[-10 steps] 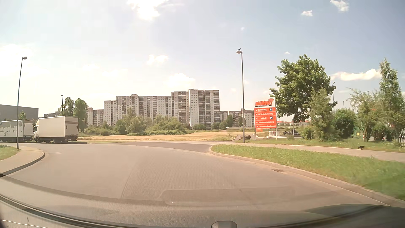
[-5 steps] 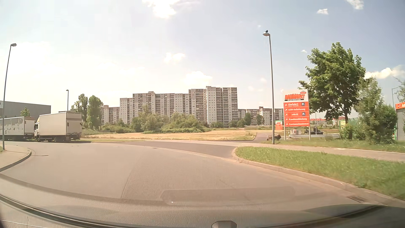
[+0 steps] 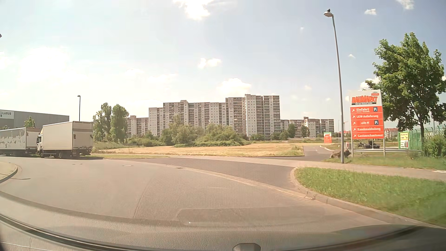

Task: Follow the waypoints while adhering to traffic rules and regulations

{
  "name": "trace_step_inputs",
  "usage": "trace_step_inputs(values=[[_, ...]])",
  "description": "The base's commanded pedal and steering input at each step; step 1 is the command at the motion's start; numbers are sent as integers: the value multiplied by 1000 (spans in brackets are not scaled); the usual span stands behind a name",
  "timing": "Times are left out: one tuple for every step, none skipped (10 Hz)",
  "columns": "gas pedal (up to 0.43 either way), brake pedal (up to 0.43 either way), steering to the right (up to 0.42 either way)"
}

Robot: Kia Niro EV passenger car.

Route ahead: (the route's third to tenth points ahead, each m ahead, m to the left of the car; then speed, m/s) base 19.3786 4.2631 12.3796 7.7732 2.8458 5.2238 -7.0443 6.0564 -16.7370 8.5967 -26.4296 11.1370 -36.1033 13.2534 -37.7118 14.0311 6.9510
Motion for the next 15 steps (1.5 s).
trace_step_inputs(values=[[0, 220, -31], [0, 220, -16], [0, 220, 0], [0, 226, 11], [0, 226, 18], [0, 220, 28], [0, 195, 42], [0, 152, 60], [0, 134, 74], [0, 122, 91], [0, 116, 105], [0, 55, 108], [0, 0, 102], [0, 0, 98], [0, 0, 102]])
